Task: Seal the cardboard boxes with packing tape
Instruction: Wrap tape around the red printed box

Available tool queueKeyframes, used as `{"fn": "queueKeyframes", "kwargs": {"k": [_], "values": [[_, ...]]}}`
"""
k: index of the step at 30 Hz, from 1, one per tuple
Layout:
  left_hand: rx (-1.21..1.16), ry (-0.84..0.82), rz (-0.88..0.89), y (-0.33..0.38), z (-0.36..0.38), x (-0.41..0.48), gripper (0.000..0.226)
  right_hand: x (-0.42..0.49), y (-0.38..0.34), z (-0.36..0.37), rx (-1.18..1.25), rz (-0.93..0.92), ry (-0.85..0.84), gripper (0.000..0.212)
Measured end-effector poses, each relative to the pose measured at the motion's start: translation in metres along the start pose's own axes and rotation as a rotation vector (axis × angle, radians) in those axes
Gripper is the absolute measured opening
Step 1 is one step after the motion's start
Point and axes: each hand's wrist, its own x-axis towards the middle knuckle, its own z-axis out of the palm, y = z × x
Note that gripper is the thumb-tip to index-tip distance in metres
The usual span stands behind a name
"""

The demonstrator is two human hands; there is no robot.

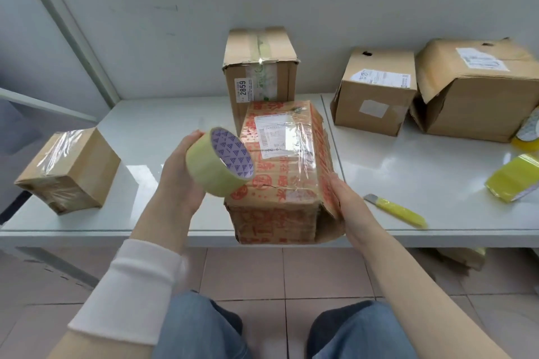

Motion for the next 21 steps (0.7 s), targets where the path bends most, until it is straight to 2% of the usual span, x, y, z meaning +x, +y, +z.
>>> {"fn": "queueKeyframes", "kwargs": {"k": [2,4,7,13,17,20,21], "values": [[-0.043,-0.009,-0.086,-0.001,-0.004,0.007,0.047,0.003,-0.004,0.005,0.087,0.023,-0.042,0.069],[0.038,-0.039,-0.134,-0.001,-0.004,0.011,0.033,0.007,-0.004,0.007,0.106,0.020,-0.042,0.057],[0.155,-0.097,-0.162,-0.004,-0.004,0.013,0.029,0.007,-0.008,0.012,0.072,0.001,-0.006,0.056],[0.101,-0.108,-0.192,-0.012,-0.001,0.003,0.031,-0.001,-0.030,0.013,-0.073,-0.104,0.057,0.044],[-0.038,-0.119,-0.192,-0.028,0.002,-0.005,0.036,-0.012,-0.068,0.004,-0.285,-0.202,0.133,0.044],[-0.142,-0.132,-0.220,-0.038,0.001,-0.005,0.015,-0.019,-0.088,0.004,-0.497,-0.259,0.142,0.040],[-0.163,-0.123,-0.251,-0.041,-0.001,-0.004,0.017,-0.020,-0.093,0.007,-0.568,-0.270,0.141,0.042]]}}
